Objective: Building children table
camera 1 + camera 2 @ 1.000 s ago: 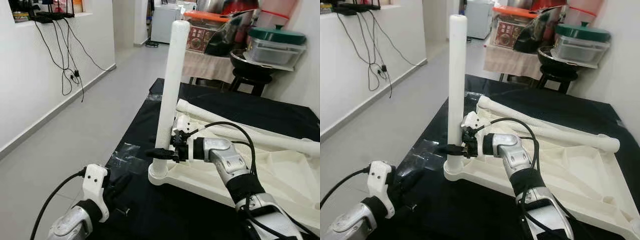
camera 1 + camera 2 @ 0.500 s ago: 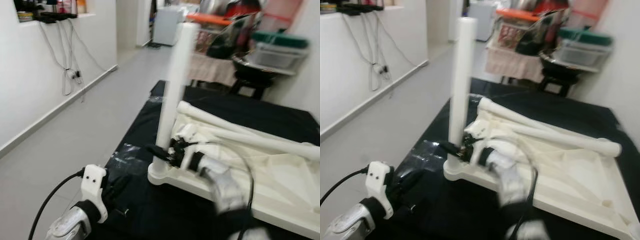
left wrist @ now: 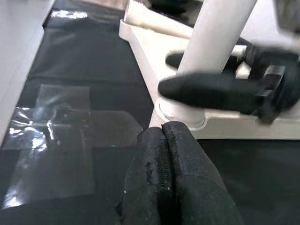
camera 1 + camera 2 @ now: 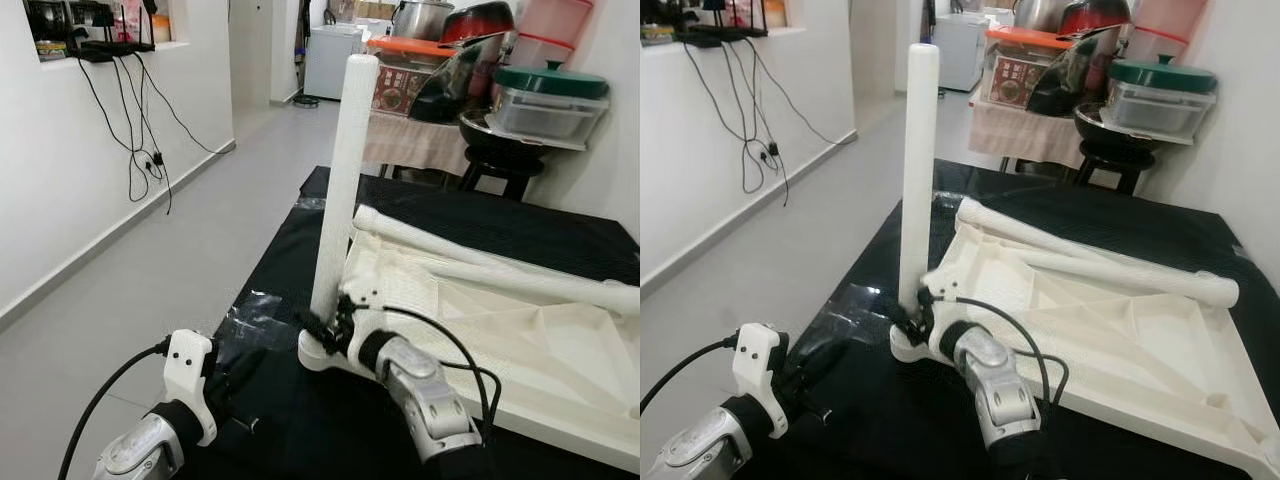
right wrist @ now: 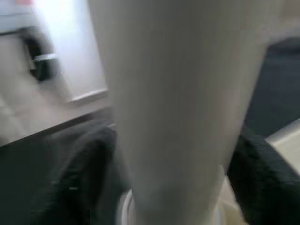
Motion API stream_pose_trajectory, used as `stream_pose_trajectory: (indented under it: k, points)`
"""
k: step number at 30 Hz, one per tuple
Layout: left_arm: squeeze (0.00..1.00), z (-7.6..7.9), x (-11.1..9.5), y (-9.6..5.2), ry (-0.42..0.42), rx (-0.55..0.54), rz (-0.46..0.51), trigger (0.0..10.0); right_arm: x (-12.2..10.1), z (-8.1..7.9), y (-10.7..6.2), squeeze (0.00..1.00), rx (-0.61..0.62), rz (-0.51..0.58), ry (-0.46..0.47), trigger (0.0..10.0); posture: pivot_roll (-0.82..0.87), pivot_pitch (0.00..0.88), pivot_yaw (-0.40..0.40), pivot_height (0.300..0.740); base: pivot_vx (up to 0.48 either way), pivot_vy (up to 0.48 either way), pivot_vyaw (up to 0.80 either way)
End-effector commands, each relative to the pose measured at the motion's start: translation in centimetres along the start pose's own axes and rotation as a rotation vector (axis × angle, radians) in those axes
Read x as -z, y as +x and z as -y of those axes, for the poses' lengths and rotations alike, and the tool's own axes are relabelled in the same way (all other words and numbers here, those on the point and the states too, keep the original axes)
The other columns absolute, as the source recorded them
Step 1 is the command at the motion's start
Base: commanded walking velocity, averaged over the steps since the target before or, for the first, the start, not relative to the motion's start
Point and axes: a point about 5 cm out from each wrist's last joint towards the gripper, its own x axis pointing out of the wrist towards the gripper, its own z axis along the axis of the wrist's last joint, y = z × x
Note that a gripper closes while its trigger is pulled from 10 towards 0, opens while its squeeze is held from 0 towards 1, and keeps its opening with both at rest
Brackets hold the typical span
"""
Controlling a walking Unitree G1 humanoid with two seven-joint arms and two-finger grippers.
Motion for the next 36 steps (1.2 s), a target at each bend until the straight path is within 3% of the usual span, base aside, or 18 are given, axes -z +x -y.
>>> stream_pose_trajectory:
  k: [1,2,3,4,9,12,13,16,17,23,28,30,31,32,33,34,35,36]
  points:
    - [0.0,0.1,0.3,0.2,-0.007,0.006,-0.011,10.0,-1.8,-0.6,0.3,1.0,-0.15,0.054,-0.066,10.0,0.11,0.0,-0.092,0.74,0.0,0.0,0.0]
    - [0.0,0.1,0.4,0.2,-0.008,0.008,-0.011,10.0,-2.3,-0.6,0.1,0.64,-0.243,0.045,-0.109,10.0,0.12,0.0,-0.093,0.74,0.0,0.0,0.0]
    - [0.0,0.1,0.4,0.2,-0.008,0.008,-0.011,10.0,-2.3,-0.6,0.1,0.64,-0.243,0.045,-0.109,10.0,0.12,0.0,-0.093,0.74,0.0,0.0,0.0]
    - [0.0,0.1,0.4,0.3,-0.008,0.009,-0.012,10.0,-2.6,-0.4,0.0,0.0,-0.315,0.018,-0.129,10.0,0.12,0.0,-0.094,0.74,0.0,0.0,0.0]
    - [0.0,0.1,0.4,0.4,-0.009,0.011,-0.012,10.0,-2.8,0.0,0.0,0.0,-0.376,-0.008,-0.151,10.0,0.12,0.0,-0.094,0.74,0.0,0.0,0.0]
    - [0.0,0.1,0.5,0.5,-0.008,0.006,-0.01,10.0,-3.2,1.7,0.4,0.0,-0.458,-0.072,-0.147,10.0,0.14,0.0,-0.11,0.74,0.0,0.0,0.0]
    - [0.0,0.2,0.5,0.5,-0.008,0.003,-0.008,10.0,-3.6,2.3,0.6,0.0,-0.48,-0.082,-0.133,2.0,0.14,0.0,-0.113,0.74,0.0,0.0,0.0]
    - [0.0,0.2,0.5,0.6,-0.008,0.001,-0.006,10.0,-3.9,2.7,0.7,0.0,-0.492,-0.085,-0.122,2.0,0.14,0.0,-0.115,0.74,0.0,0.0,0.0]
    - [0.0,0.2,0.5,0.6,-0.008,0.0,-0.005,10.0,-4.0,2.8,0.7,0.0,-0.514,-0.084,-0.103,0.0,0.14,0.0,-0.116,0.74,0.0,0.0,0.0]
    - [0.0,0.3,0.4,0.6,-0.009,0.001,-0.002,10.0,-3.7,3.1,0.4,0.0,-0.526,-0.09,-0.093,0.0,0.14,0.0,-0.116,0.74,0.0,0.0,0.0]
    - [0.0,0.5,0.3,0.5,-0.012,0.005,0.002,10.0,-2.7,2.6,0.0,0.0,-0.431,-0.07,-0.104,0.0,0.13,0.0,-0.124,0.74,0.0,0.0,0.0]
    - [0.0,0.6,0.1,0.3,-0.011,0.005,0.006,10.0,-1.7,0.4,0.1,0.0,-0.302,-0.004,-0.079,0.0,0.12,0.0,-0.13,0.74,0.0,0.0,0.0]
    - [0.0,0.6,0.1,0.3,-0.011,0.005,0.006,10.0,-1.7,0.4,0.1,0.0,-0.302,-0.004,-0.079,0.0,0.12,0.0,-0.13,0.74,0.0,0.0,0.0]
    - [0.0,0.5,0.0,0.2,-0.009,0.003,0.008,10.0,-0.4,-2.3,0.6,0.0,-0.054,0.105,0.088,0.0,0.1,0.0,-0.14,0.74,0.0,0.0,0.0]
    - [0.0,0.4,-0.1,0.0,-0.007,0.001,0.011,10.0,1.4,-5.0,0.0,0.0,0.076,0.041,0.099,0.0,0.09,0.0,-0.131,0.74,0.0,0.0,0.0]
    - [0.0,0.4,-0.1,0.0,-0.007,0.001,0.011,10.0,1.4,-5.0,0.0,0.0,0.076,0.041,0.099,0.0,0.09,0.0,-0.131,0.74,0.0,0.0,0.0]
    - [0.0,0.3,-0.3,-0.1,-0.007,-0.002,0.014,10.0,-0.3,-6.6,-0.2,0.0,0.076,0.103,-0.092,0.0,0.08,0.0,-0.125,0.74,0.0,0.0,0.0]
    - [0.0,0.3,-0.3,-0.1,-0.007,-0.002,0.014,10.0,-0.3,-6.6,-0.2,0.0,0.076,0.103,-0.092,0.0,0.08,0.0,-0.125,0.74,0.0,0.0,0.0]
